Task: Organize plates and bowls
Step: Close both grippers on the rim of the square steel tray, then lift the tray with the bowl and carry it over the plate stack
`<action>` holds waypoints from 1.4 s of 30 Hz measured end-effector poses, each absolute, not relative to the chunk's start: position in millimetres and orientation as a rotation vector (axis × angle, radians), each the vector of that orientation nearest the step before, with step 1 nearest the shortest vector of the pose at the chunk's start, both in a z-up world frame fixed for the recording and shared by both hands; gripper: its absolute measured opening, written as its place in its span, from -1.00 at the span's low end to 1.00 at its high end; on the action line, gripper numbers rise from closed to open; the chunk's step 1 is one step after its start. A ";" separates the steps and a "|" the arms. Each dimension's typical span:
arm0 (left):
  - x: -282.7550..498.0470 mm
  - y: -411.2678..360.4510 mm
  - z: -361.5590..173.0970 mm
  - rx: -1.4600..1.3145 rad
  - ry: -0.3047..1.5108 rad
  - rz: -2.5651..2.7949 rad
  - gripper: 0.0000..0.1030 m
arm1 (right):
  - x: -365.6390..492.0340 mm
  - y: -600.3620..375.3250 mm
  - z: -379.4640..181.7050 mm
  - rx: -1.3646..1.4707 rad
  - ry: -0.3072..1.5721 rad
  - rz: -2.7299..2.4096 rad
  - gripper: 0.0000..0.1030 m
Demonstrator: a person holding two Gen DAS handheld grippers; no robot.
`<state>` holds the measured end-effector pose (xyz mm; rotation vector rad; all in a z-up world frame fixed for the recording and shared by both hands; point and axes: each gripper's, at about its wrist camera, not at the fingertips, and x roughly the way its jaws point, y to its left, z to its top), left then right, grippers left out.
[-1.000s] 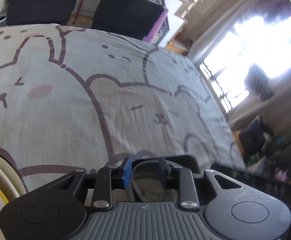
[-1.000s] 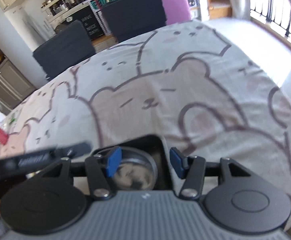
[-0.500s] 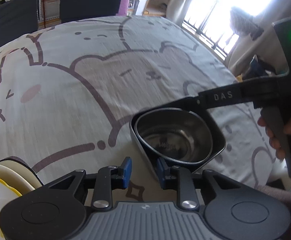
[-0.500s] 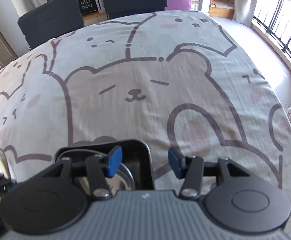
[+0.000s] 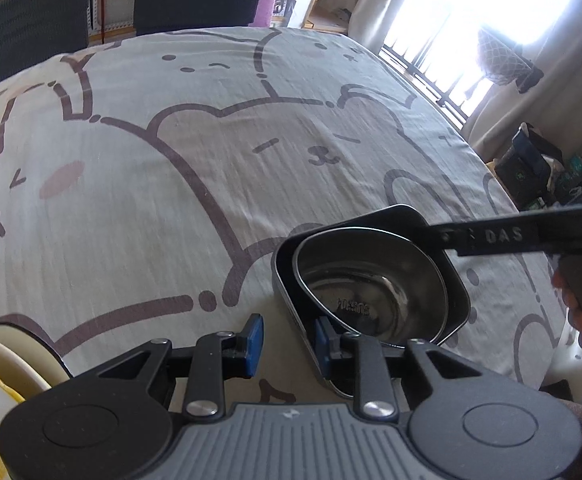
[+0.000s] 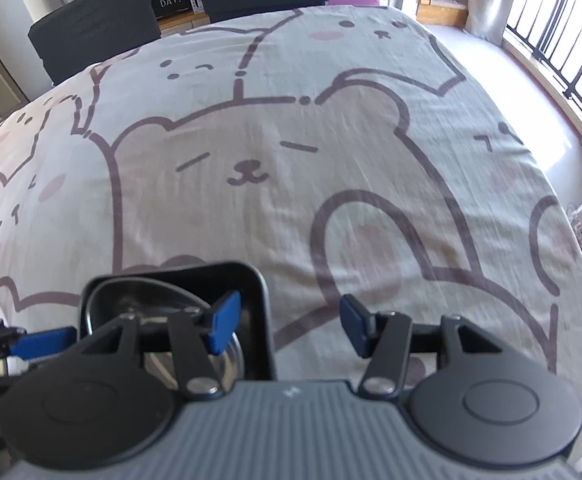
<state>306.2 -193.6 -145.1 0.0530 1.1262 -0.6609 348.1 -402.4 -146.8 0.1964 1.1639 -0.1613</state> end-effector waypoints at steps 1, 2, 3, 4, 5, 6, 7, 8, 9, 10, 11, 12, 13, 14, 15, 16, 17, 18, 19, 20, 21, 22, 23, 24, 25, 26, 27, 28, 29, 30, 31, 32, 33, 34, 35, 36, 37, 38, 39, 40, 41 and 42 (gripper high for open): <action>306.7 -192.8 -145.6 0.038 1.134 -0.664 -0.47 | 346.0 -404.7 -147.2 0.195 1.163 -0.152 0.17; 307.8 -191.4 -146.8 0.015 1.144 -0.670 -0.49 | 344.4 -406.2 -147.2 0.193 1.162 -0.146 0.16; 308.6 -190.0 -148.4 -0.008 1.155 -0.670 -0.52 | 342.9 -407.6 -147.8 0.195 1.164 -0.137 0.15; 309.4 -188.7 -150.1 -0.030 1.164 -0.665 -0.52 | 341.8 -409.1 -149.3 0.198 1.167 -0.127 0.14; 310.0 -187.7 -151.5 -0.046 1.171 -0.658 -0.52 | 341.0 -410.3 -150.9 0.197 1.173 -0.120 0.12; 310.7 -187.1 -152.1 -0.055 1.172 -0.648 -0.52 | 340.5 -410.3 -152.4 0.191 1.179 -0.110 0.11; 311.4 -186.5 -152.1 -0.064 1.172 -0.644 -0.52 | 340.4 -408.7 -153.4 0.185 1.182 -0.101 0.11; 312.0 -185.8 -152.0 -0.074 1.170 -0.636 -0.52 | 339.8 -406.8 -153.9 0.176 1.188 -0.089 0.08; 312.8 -184.9 -152.0 -0.087 1.169 -0.629 -0.52 | 339.8 -404.2 -154.2 0.162 1.192 -0.078 0.05; 313.8 -183.9 -152.2 -0.100 1.171 -0.620 -0.52 | 339.4 -400.9 -154.0 0.144 1.195 -0.074 0.05; 315.1 -182.6 -152.6 -0.115 1.170 -0.610 -0.52 | 339.3 -398.7 -153.9 0.130 1.198 -0.069 0.05; 316.4 -181.2 -152.8 -0.128 1.169 -0.601 -0.52 | 338.6 -397.5 -152.9 0.122 1.198 -0.064 0.05; 317.9 -179.9 -152.9 -0.139 1.168 -0.594 -0.52 | 337.7 -397.3 -152.5 0.122 1.200 -0.056 0.05; 319.0 -179.2 -152.9 -0.145 1.169 -0.594 -0.52 | 336.9 -398.3 -152.5 0.130 1.204 -0.049 0.05; 319.6 -178.9 -153.1 -0.148 1.172 -0.595 -0.52 | 335.9 -399.8 -152.3 0.141 1.207 -0.042 0.05; 319.6 -178.7 -153.3 -0.149 1.176 -0.596 -0.52 | 334.7 -402.2 -151.8 0.157 1.206 -0.038 0.05; 319.1 -178.6 -153.2 -0.146 1.178 -0.598 -0.52 | 334.0 -404.8 -151.1 0.172 1.202 -0.039 0.06; 318.6 -178.9 -153.2 -0.143 1.183 -0.602 -0.52 | 333.0 -407.8 -149.5 0.191 1.192 -0.042 0.08; 318.0 -179.3 -153.4 -0.141 1.190 -0.608 -0.52 | 332.3 -411.2 -148.4 0.206 1.183 -0.044 0.09; 317.3 -179.4 -153.7 -0.141 1.195 -0.617 -0.52 | 331.7 -414.6 -146.9 0.227 1.174 -0.046 0.09; 316.7 -179.7 -153.7 -0.142 1.196 -0.625 -0.61 | 331.2 -416.9 -146.1 0.246 1.169 -0.044 0.08; 315.8 -179.8 -153.6 -0.147 1.195 -0.634 -0.75 | 330.4 -418.6 -145.9 0.266 1.168 -0.036 0.06; 315.5 -180.0 -153.3 -0.152 1.196 -0.642 -0.78 | 330.2 -419.6 -146.5 0.277 1.170 -0.030 0.02; 315.3 -180.4 -153.0 -0.155 1.197 -0.647 -0.79 | 330.0 -419.8 -147.4 0.282 1.177 -0.025 -0.08; 314.7 -180.5 -152.7 -0.155 1.196 -0.648 -0.81 | 329.7 -419.6 -148.0 0.289 1.184 -0.013 -0.16; 314.6 -180.8 -152.7 -0.154 1.195 -0.647 -0.81 | 329.8 -420.1 -148.9 0.301 1.189 0.004 -0.33; 314.5 -181.0 -152.9 -0.156 1.196 -0.646 -0.81 | 329.7 -419.6 -149.3 0.310 1.194 0.017 -0.44; 314.7 -180.8 -152.9 -0.161 1.197 -0.645 -0.81 | 329.7 -418.0 -149.0 0.306 1.194 0.027 -0.47; 314.8 -180.3 -153.1 -0.167 1.198 -0.644 -0.81 | 329.5 -415.9 -147.9 0.293 1.191 0.031 -0.54; 315.0 -179.8 -153.2 -0.173 1.199 -0.644 -0.81 | 329.6 -414.1 -147.0 0.282 1.190 0.034 -0.62; 315.4 -178.9 -153.5 -0.182 1.201 -0.643 -0.82 | 329.5 -412.7 -146.5 0.279 1.188 0.042 -0.66; 315.6 -177.7 -154.0 -0.193 1.202 -0.641 -0.82 | 329.2 -411.5 -146.6 0.279 1.190 0.053 -0.72; 315.9 -176.7 -154.5 -0.205 1.204 -0.639 -0.82 | 329.1 -410.5 -146.9 0.271 1.190 0.056 -0.72; 316.5 -175.4 -155.1 -0.217 1.206 -0.638 -0.82 | 328.8 -409.3 -147.6 0.262 1.190 0.060 -0.72; 316.9 -173.8 -155.7 -0.232 1.210 -0.637 -0.82 | 328.2 -408.3 -148.2 0.251 1.189 0.063 -0.72; 317.6 -172.1 -156.1 -0.249 1.213 -0.637 -0.82 | 328.0 -407.0 -149.2 0.239 1.191 0.068 -0.73; 318.4 -170.1 -156.4 -0.268 1.216 -0.636 -0.82 | 327.2 -406.1 -150.2 0.229 1.191 0.073 -0.73; 319.3 -168.3 -156.3 -0.286 1.218 -0.636 -0.82 | 326.8 -405.6 -151.1 0.219 1.189 0.079 -0.73; 320.3 -167.0 -155.9 -0.300 1.217 -0.637 -0.82 | 326.0 -406.2 -151.2 0.215 1.182 0.084 -0.73; 320.7 -165.9 -155.0 -0.308 1.214 -0.639 -0.83 | 325.4 -407.9 -151.8 0.223 1.176 0.088 -0.73; 321.0 -165.3 -154.1 -0.312 1.211 -0.641 -0.83 | 324.8 -409.9 -151.9 0.231 1.171 0.081 -0.73; 321.2 -165.3 -153.7 -0.313 1.210 -0.643 -0.83 | 324.5 -411.5 -151.6 0.233 1.164 0.075 -0.73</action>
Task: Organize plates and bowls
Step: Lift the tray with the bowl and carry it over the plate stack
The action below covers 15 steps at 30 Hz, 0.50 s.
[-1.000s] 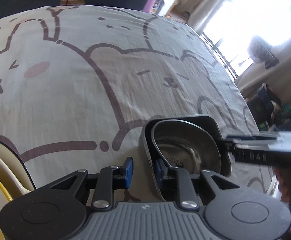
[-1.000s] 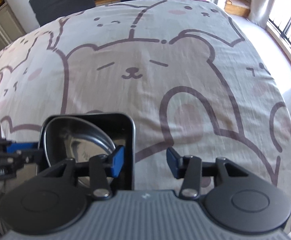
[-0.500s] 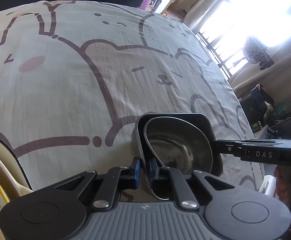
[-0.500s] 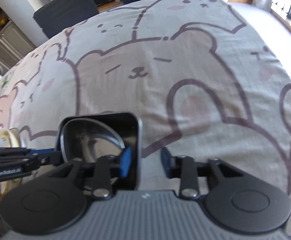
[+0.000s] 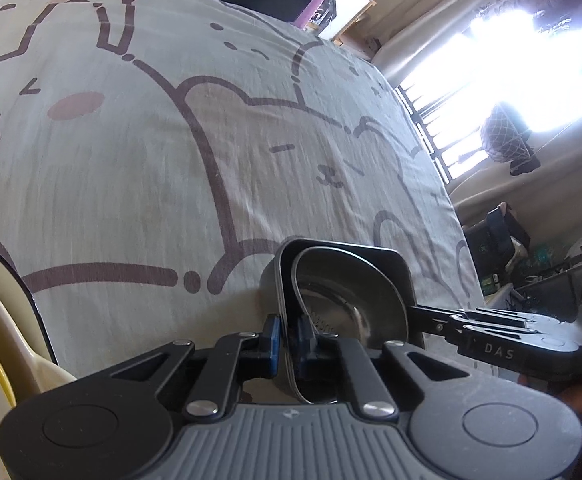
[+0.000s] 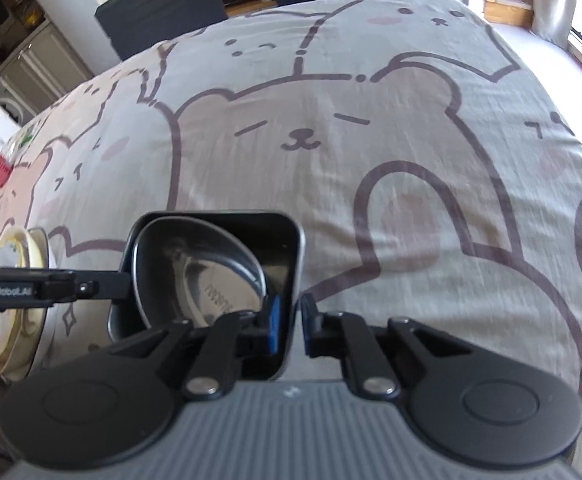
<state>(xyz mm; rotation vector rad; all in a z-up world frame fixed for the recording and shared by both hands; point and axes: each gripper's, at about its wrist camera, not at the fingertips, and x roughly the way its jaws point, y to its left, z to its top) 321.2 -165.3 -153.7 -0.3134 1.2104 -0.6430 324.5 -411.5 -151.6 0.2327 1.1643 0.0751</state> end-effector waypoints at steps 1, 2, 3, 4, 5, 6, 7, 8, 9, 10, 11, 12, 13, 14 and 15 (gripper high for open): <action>321.2 -165.5 -153.6 -0.315 1.210 -0.643 -0.83 | 324.1 -412.1 -151.3 0.227 1.159 0.068 -0.73; 321.0 -165.8 -153.4 -0.312 1.210 -0.643 -0.83 | 323.1 -411.9 -151.1 0.218 1.156 0.067 -0.73; 321.0 -166.3 -153.5 -0.307 1.211 -0.640 -0.86 | 323.3 -411.7 -151.0 0.217 1.156 0.073 -0.73; 321.1 -166.2 -153.7 -0.308 1.211 -0.640 -0.85 | 323.6 -412.2 -150.9 0.236 1.159 0.091 -0.73; 321.4 -165.7 -153.8 -0.310 1.213 -0.640 -0.85 | 323.7 -412.5 -150.3 0.244 1.158 0.088 -0.73; 321.6 -165.8 -153.6 -0.310 1.214 -0.641 -0.85 | 324.0 -412.9 -150.0 0.246 1.160 0.090 -0.74; 321.8 -165.6 -153.5 -0.311 1.215 -0.642 -0.86 | 323.6 -414.3 -149.5 0.252 1.159 0.090 -0.75; 321.8 -165.6 -153.2 -0.312 1.216 -0.644 -0.86 | 323.3 -415.6 -149.0 0.259 1.158 0.088 -0.77; 321.8 -164.9 -153.2 -0.313 1.217 -0.645 -0.85 | 323.1 -417.0 -148.3 0.268 1.154 0.086 -0.79; 322.1 -164.5 -153.2 -0.316 1.217 -0.647 -0.86 | 322.5 -418.2 -147.6 0.274 1.148 0.084 -0.79; 322.1 -164.3 -153.1 -0.316 1.216 -0.649 -0.85 | 321.7 -419.1 -146.4 0.279 1.140 0.083 -0.79; 322.1 -164.1 -152.9 -0.317 1.216 -0.650 -0.85 | 320.9 -420.5 -145.3 0.285 1.135 0.082 -0.80; 322.2 -163.9 -153.0 -0.319 1.215 -0.650 -0.85 | 320.2 -421.7 -144.1 0.291 1.131 0.080 -0.82; 322.3 -163.9 -153.2 -0.320 1.214 -0.648 -0.85 | 319.6 -422.4 -143.1 0.295 1.126 0.080 -0.83; 322.4 -163.9 -153.7 -0.320 1.215 -0.646 -0.86 | 318.9 -423.3 -142.1 0.299 1.119 0.081 -0.83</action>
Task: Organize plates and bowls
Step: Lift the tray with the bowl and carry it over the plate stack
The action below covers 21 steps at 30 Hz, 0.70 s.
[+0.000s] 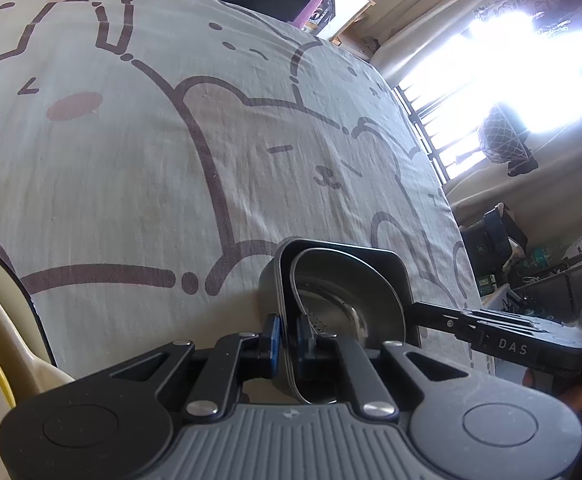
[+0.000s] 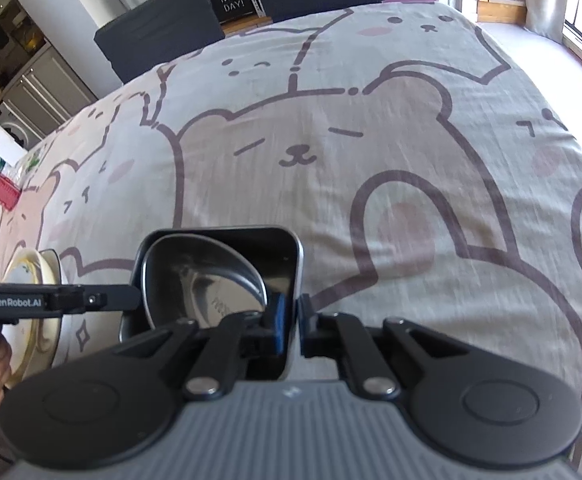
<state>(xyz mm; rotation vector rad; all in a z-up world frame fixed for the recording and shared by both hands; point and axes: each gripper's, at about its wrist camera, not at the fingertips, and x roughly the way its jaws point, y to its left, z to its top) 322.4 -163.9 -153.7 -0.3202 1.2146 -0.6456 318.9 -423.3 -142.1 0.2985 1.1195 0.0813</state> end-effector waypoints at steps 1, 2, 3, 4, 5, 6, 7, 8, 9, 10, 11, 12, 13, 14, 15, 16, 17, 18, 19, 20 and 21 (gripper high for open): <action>322.4 -163.8 -154.0 -0.322 1.215 -0.645 -0.86 | 318.5 -423.6 -141.9 0.308 1.118 0.081 -0.83; 322.5 -163.8 -153.9 -0.323 1.214 -0.645 -0.86 | 317.6 -424.6 -141.9 0.309 1.116 0.085 -0.83; 322.3 -163.8 -153.8 -0.323 1.212 -0.644 -0.86 | 316.9 -426.3 -141.9 0.319 1.117 0.085 -0.84; 322.0 -163.6 -153.4 -0.320 1.210 -0.644 -0.86 | 316.7 -426.6 -141.9 0.325 1.118 0.083 -0.85; 321.9 -163.7 -153.0 -0.315 1.206 -0.641 -0.89 | 316.6 -426.9 -141.9 0.327 1.120 0.082 -0.87; 322.0 -163.5 -152.6 -0.314 1.204 -0.638 -0.92 | 316.8 -426.8 -142.4 0.321 1.125 0.079 -0.90; 322.7 -163.1 -152.4 -0.318 1.204 -0.639 -0.92 | 317.2 -425.4 -143.4 0.313 1.134 0.075 -0.90; 322.9 -162.9 -152.1 -0.321 1.203 -0.640 -0.92 | 317.5 -424.0 -144.4 0.307 1.139 0.073 -0.90; 322.9 -163.0 -151.6 -0.318 1.201 -0.641 -0.92 | 318.0 -423.2 -144.8 0.307 1.143 0.069 -0.90; 322.5 -163.1 -151.4 -0.314 1.200 -0.642 -0.92 | 318.5 -422.7 -144.9 0.307 1.144 0.067 -0.90; 322.6 -163.1 -151.5 -0.315 1.200 -0.641 -0.92 | 318.8 -422.3 -145.1 0.308 1.144 0.064 -0.90; 322.7 -162.8 -151.8 -0.317 1.201 -0.641 -0.92 | 319.2 -422.6 -145.5 0.314 1.144 0.061 -0.90; 322.9 -162.5 -152.0 -0.320 1.202 -0.640 -0.92 | 319.7 -422.1 -146.2 0.316 1.145 0.059 -0.90; 323.1 -162.5 -152.5 -0.320 1.204 -0.638 -0.92 | 320.7 -421.1 -147.3 0.312 1.149 0.056 -0.89; 323.0 -162.7 -152.9 -0.317 1.205 -0.636 -0.92 | 321.9 -419.6 -148.6 0.307 1.155 0.054 -0.89; 323.1 -163.0 -153.2 -0.315 1.206 -0.634 -0.92 | 323.3 -417.0 -150.2 0.295 1.162 0.054 -0.88; 323.2 -163.0 -153.5 -0.316 1.207 -0.632 -0.92 | 324.3 -414.5 -150.9 0.281 1.168 0.053 -0.88; 323.5 -162.8 -153.8 -0.319 1.209 -0.631 -0.92 | 325.3 -412.0 -150.5 0.269 1.172 0.048 -0.88; 324.0 -162.2 -154.2 -0.323 1.210 -0.629 -0.92 | 326.3 -411.2 -150.0 0.267 1.175 0.043 -0.88; 324.4 -161.5 -154.5 -0.330 1.212 -0.628 -0.92 | 326.9 -411.7 -149.4 0.276 1.178 0.038 -0.88; 325.0 -160.8 -154.6 -0.338 1.214 -0.628 -0.92 | 326.8 -413.2 -148.7 0.287 1.179 0.038 -0.89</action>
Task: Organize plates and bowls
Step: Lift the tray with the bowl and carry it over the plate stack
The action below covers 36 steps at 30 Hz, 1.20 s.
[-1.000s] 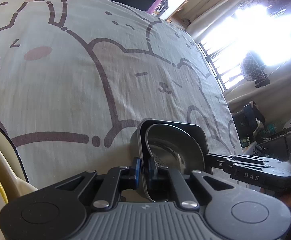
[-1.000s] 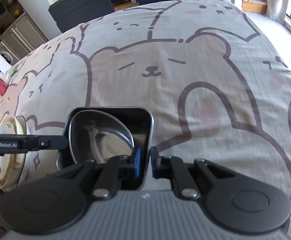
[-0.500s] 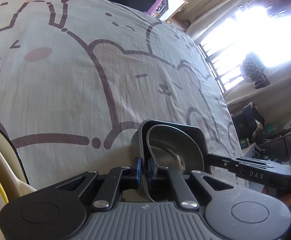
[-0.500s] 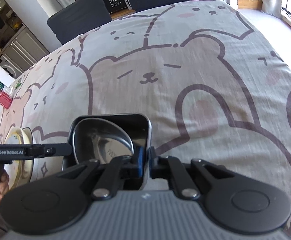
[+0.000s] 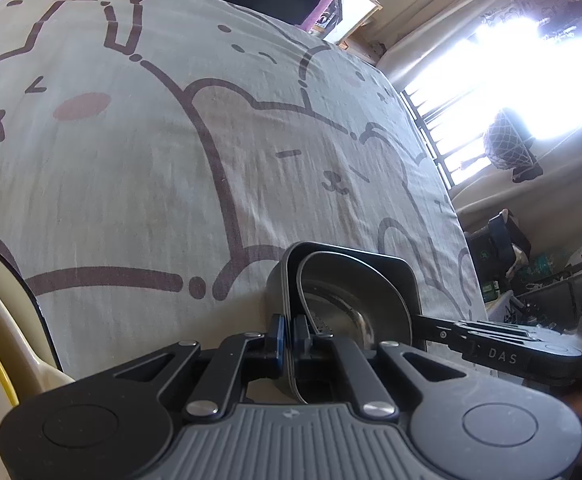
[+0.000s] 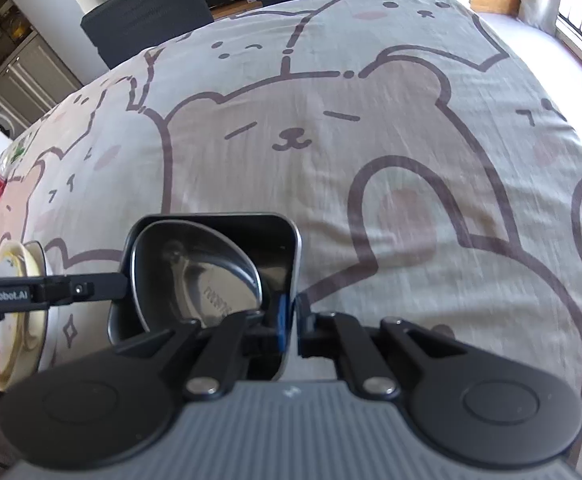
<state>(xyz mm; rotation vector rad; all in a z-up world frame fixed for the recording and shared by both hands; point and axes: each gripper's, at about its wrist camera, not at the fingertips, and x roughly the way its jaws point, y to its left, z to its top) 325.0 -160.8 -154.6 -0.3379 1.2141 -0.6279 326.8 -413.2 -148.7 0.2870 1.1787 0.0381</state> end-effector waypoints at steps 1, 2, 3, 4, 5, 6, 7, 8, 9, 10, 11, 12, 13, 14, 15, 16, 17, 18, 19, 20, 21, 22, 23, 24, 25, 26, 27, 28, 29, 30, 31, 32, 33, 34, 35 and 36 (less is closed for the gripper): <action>325.4 -160.1 -154.2 -0.345 1.212 -0.629 -0.92 | 326.3 -414.9 -147.5 0.297 1.176 0.039 -0.89; 325.8 -159.3 -153.0 -0.351 1.208 -0.630 -0.92 | 325.4 -416.8 -145.5 0.310 1.167 0.038 -0.89; 326.5 -158.4 -151.8 -0.357 1.203 -0.631 -0.92 | 324.2 -418.5 -142.8 0.326 1.153 0.039 -0.89; 327.1 -157.0 -150.3 -0.367 1.198 -0.633 -0.92 | 322.8 -420.7 -140.0 0.341 1.139 0.042 -0.89; 327.9 -155.7 -148.5 -0.380 1.193 -0.635 -0.92 | 321.5 -422.1 -137.4 0.353 1.125 0.045 -0.89; 328.3 -154.8 -146.1 -0.385 1.186 -0.636 -0.92 | 320.0 -422.4 -135.2 0.357 1.115 0.046 -0.89; 328.4 -154.5 -143.1 -0.382 1.178 -0.637 -0.92 | 319.2 -421.5 -133.2 0.352 1.112 0.045 -0.89; 328.5 -153.4 -140.1 -0.381 1.171 -0.637 -0.92 | 318.5 -420.4 -131.5 0.349 1.110 0.046 -0.89; 328.9 -151.4 -137.4 -0.390 1.165 -0.638 -0.92 | 317.5 -419.4 -129.2 0.349 1.103 0.050 -0.88; 328.7 -148.7 -134.2 -0.402 1.159 -0.640 -0.92 | 316.6 -419.2 -126.4 0.355 1.095 0.052 -0.88; 328.1 -145.7 -130.4 -0.411 1.149 -0.643 -0.92 | 315.4 -419.4 -122.9 0.364 1.083 0.053 -0.88; 327.3 -142.3 -126.0 -0.419 1.137 -0.646 -0.92 | 314.2 -419.7 -119.0 0.375 1.067 0.055 -0.88; 326.5 -138.3 -121.6 -0.428 1.125 -0.651 -0.92 | 312.8 -419.6 -114.4 0.386 1.049 0.059 -0.88; 325.4 -133.3 -117.2 -0.439 1.113 -0.653 -0.92 | 311.4 -418.7 -109.3 0.393 1.029 0.065 -0.89; 324.1 -128.0 -112.8 -0.448 1.101 -0.652 -0.92 | 310.1 -416.6 -104.8 0.394 1.012 0.068 -0.89; 322.6 -122.3 -108.0 -0.453 1.089 -0.651 -0.92 | 308.6 -412.9 -99.2 0.393 0.991 0.075 -0.89; 320.9 -116.0 -103.6 -0.460 1.077 -0.648 -0.92 | 308.0 -409.9 -95.0 0.396 0.975 0.082 -0.89; 319.1 -109.0 -99.2 -0.469 1.064 -0.645 -0.92 | 307.0 -405.9 -90.4 0.400 0.959 0.093 -0.89; 317.1 -101.4 -94.8 -0.480 1.052 -0.642 -0.92 | 306.4 -402.0 -86.4 0.405 0.945 0.104 -0.89; 315.3 -93.3 -90.5 -0.492 1.039 -0.638 -0.92 | 305.9 -397.8 -82.7 0.406 0.933 0.115 -0.88; 313.4 -84.7 -85.9 -0.505 1.025 -0.633 -0.92 | 305.5 -392.5 -78.7 0.407 0.919 0.130 -0.88; 310.7 -75.2 -81.2 -0.516 1.009 -0.626 -0.92 | 305.3 -388.3 -75.3 0.410 0.907 0.143 -0.88; 308.1 -66.0 -76.6 -0.526 0.992 -0.620 -0.92 | 305.3 -383.2 -71.6 0.416 0.895 0.161 -0.88; 305.3 -56.3 -72.3 -0.539 0.975 -0.613 -0.92 | 305.7 -375.9 -67.6 0.420 0.883 0.181 -0.88; 303.0 -46.4 -68.5 -0.554 0.960 -0.607 -0.92 | 306.7 -368.8 -64.3 0.423 0.872 0.202 -0.88; 300.2 -36.0 -65.0 -0.569 0.947 -0.601 -0.92 | 307.6 -362.6 -61.3 0.424 0.864 0.218 -0.87; 297.9 -26.0 -61.5 -0.584 0.933 -0.593 -0.92 | 308.3 -355.0 -58.0 0.424 0.854 0.236 -0.87; 295.8 -16.5 -58.1 -0.596 0.920 -0.585 -0.92 | 307.1 -348.3 -54.3 0.424 0.844 0.252 -0.87; 293.5 -7.2 -54.3 -0.603 0.908 -0.576 -0.92 | 307.8 -341.3 -51.5 0.424 0.835 0.265 -0.87; 290.9 1.6 -50.7 -0.606 0.894 -0.567 -0.92 | 308.5 -333.0 -48.3 0.423 0.825 0.280 -0.87; 288.0 10.1 -47.0 -0.609 0.880 -0.558 -0.92 | 309.7 -323.6 -46.6 0.422 0.817 0.292 -0.87; 285.1 18.5 -43.8 -0.615 0.866 -0.549 -0.92 | 313.1 -318.1 -46.3 0.422 0.809 0.303 -0.87; 282.2 27.2 -41.4 -0.623 0.853 -0.540 -0.92 | 314.2 -310.0 -44.3 0.424 0.803 0.316 -0.87; 279.2 36.0 -39.7 -0.633 0.843 -0.531 -0.92 | 314.9 -303.3 -42.0 0.426 0.798 0.326 -0.87; 275.9 44.4 -38.4 -0.642 0.835 -0.523 -0.92 | 315.8 -296.5 -40.3 0.429 0.794 0.339 -0.87; 273.1 52.2 -37.8 -0.649 0.828 -0.514 -0.92 | 317.1 -289.2 -39.0 0.432 0.791 0.352 -0.87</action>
